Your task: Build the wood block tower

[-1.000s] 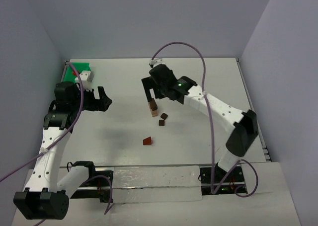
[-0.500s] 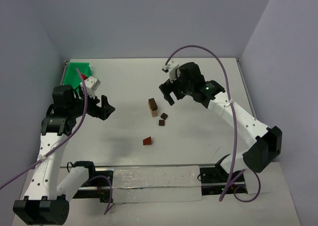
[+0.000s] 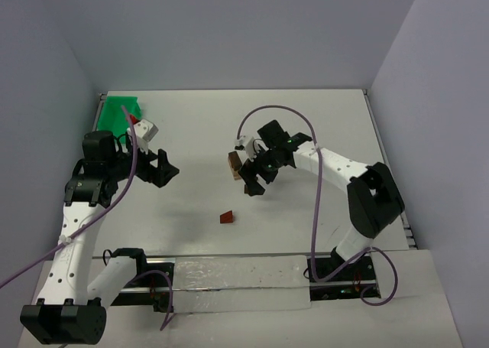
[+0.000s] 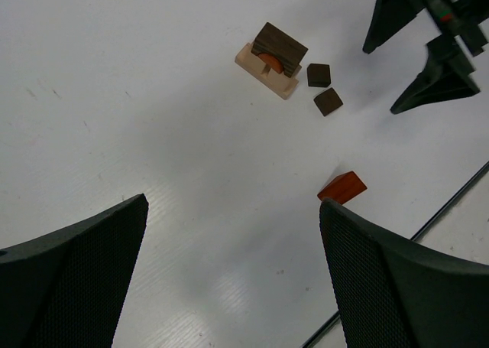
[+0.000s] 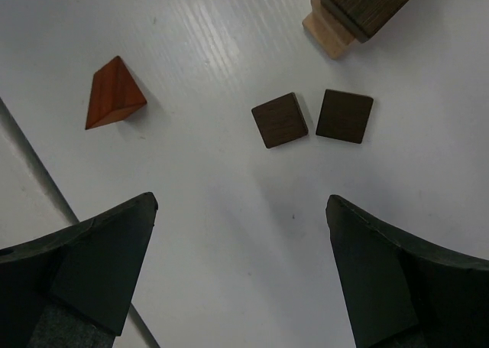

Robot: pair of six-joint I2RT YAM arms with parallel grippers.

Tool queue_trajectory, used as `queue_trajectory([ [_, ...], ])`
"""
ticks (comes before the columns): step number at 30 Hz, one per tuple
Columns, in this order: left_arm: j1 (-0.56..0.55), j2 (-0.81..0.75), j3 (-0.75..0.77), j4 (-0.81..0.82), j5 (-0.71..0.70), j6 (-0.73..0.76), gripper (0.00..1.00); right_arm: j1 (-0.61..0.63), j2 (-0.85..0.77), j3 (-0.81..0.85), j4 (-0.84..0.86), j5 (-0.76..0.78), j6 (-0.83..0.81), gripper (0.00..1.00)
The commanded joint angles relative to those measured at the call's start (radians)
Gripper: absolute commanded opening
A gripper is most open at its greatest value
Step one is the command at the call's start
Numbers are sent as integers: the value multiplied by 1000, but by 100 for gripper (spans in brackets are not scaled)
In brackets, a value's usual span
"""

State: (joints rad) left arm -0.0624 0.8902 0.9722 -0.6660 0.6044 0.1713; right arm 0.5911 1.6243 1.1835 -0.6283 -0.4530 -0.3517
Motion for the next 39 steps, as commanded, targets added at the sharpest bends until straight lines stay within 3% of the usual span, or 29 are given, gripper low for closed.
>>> queue_trajectory([
  [1,6,-2,30,3,39,40,99,-2,72,17,48,18,31,100],
  [15,6,-14,23,-14,56,79,99,11,223,69,78,129,-43,100],
  [27,6,-13,32,-16,52,80,99,40,259,68,128,211,-101,100],
  [39,6,-18,47,-23,50,74,99,68,291,107,133,185,-99,100],
])
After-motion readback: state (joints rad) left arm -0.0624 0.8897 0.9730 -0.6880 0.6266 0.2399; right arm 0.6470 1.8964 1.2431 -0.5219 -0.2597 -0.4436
